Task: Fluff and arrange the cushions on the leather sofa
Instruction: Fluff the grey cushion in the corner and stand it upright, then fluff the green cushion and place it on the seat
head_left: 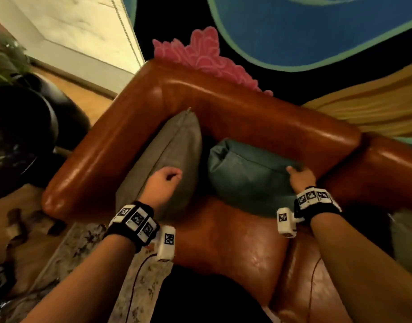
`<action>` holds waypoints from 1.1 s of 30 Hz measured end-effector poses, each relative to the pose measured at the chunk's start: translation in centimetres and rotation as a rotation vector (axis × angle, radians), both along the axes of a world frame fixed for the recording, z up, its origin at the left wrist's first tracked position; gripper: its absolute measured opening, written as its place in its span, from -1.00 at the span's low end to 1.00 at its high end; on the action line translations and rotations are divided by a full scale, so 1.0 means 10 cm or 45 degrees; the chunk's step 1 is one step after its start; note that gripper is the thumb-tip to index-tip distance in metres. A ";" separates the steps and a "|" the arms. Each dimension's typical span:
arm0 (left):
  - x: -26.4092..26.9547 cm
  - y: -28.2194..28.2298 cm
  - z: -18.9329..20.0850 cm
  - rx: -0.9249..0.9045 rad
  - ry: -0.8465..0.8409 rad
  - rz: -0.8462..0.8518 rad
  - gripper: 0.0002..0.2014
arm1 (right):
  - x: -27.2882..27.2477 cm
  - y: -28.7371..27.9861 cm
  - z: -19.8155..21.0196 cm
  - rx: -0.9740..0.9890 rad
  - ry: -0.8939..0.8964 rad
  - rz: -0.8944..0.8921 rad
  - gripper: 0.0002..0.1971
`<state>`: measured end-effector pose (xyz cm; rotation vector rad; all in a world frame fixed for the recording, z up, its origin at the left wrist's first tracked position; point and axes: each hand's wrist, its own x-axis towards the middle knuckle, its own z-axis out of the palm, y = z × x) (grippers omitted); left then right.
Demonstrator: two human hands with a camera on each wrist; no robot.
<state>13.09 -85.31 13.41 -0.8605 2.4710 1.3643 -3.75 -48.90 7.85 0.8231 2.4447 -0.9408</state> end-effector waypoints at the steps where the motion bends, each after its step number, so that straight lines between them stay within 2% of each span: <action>1: -0.11 0.14 0.00 0.092 -0.060 -0.112 -0.86 | 0.10 0.02 -0.05 -0.076 0.025 -0.053 -0.39; 4: -0.34 0.53 -0.07 0.077 -0.116 -0.344 -0.69 | 0.33 0.03 -0.06 -0.190 0.067 -0.365 -0.33; 5: -0.40 0.62 -0.09 0.040 -0.100 -0.364 -0.63 | 0.39 0.02 -0.03 -0.240 0.015 -0.395 -0.34; 8: -0.61 0.81 -0.20 -0.023 -0.091 -0.314 -0.59 | 0.55 0.09 -0.14 -0.461 -0.121 -0.392 -0.54; 10: -0.72 0.86 -0.34 0.104 -0.220 -0.249 -0.54 | 0.67 0.12 -0.22 -0.595 -0.151 -0.435 -0.69; 11: -0.74 0.86 -0.43 0.230 -0.300 -0.234 -0.49 | 0.72 0.12 -0.24 -0.676 -0.161 -0.443 -0.64; 13: -0.77 0.84 -0.70 0.556 -0.456 -0.093 -0.44 | 0.80 0.11 -0.21 -0.742 -0.209 -0.340 -0.38; 15: -0.81 0.84 -0.77 0.733 -0.585 -0.025 -0.15 | 0.89 0.16 -0.19 -0.678 -0.251 -0.226 -0.32; 16: -0.81 0.82 -0.82 0.765 -0.606 -0.041 -0.07 | 0.93 0.23 -0.27 -0.659 -0.241 -0.216 -0.30; 17: -0.84 0.83 -0.76 0.749 -0.617 -0.081 -0.13 | 0.98 0.31 -0.31 -0.628 -0.198 -0.185 -0.20; 18: -0.88 0.79 -0.93 0.710 -0.628 -0.103 -0.21 | 1.01 0.36 -0.36 -0.604 -0.147 -0.179 -0.07; 19: -0.89 0.82 -0.79 0.653 -0.630 -0.120 -0.19 | 1.04 0.40 -0.33 -0.591 -0.093 -0.186 -0.01; 20: -0.91 0.82 -0.80 0.626 -0.618 -0.113 -0.12 | 1.03 0.41 -0.30 -0.551 -0.051 -0.201 -0.08; 23: -1.02 0.82 -1.24 0.568 -0.515 -0.055 -0.08 | 1.06 0.37 0.05 -0.306 -0.024 -0.167 -0.48; 25: -1.05 0.96 -0.85 0.461 -0.495 -0.108 0.09 | 1.07 0.38 0.12 -0.213 -0.040 -0.119 -0.58; 26: -1.05 1.01 -0.72 0.386 -0.504 -0.138 -0.01 | 1.08 0.40 0.10 -0.203 -0.055 -0.114 -0.58; 28: -1.06 1.04 -0.70 0.342 -0.540 -0.154 -0.31 | 1.10 0.42 0.07 -0.229 -0.071 -0.134 -0.67; 29: -1.06 1.03 -0.72 0.379 -0.567 -0.155 -0.28 | 1.10 0.43 0.05 -0.254 -0.070 -0.155 -0.72; 30: -1.10 0.98 -1.05 0.453 -0.582 -0.108 -0.10 | 1.12 0.44 0.03 -0.277 -0.075 -0.176 -0.73; 31: -1.12 0.93 -1.44 0.513 -0.597 -0.070 0.17 | 1.13 0.45 -0.01 -0.306 -0.074 -0.207 -0.67; 32: -1.14 0.92 -1.64 0.573 -0.600 -0.046 0.34 | 1.14 0.49 -0.07 -0.341 -0.077 -0.234 -0.50; 33: -1.14 0.94 -1.69 0.639 -0.609 -0.002 0.34 | 1.13 0.55 -0.14 -0.381 -0.081 -0.233 -0.40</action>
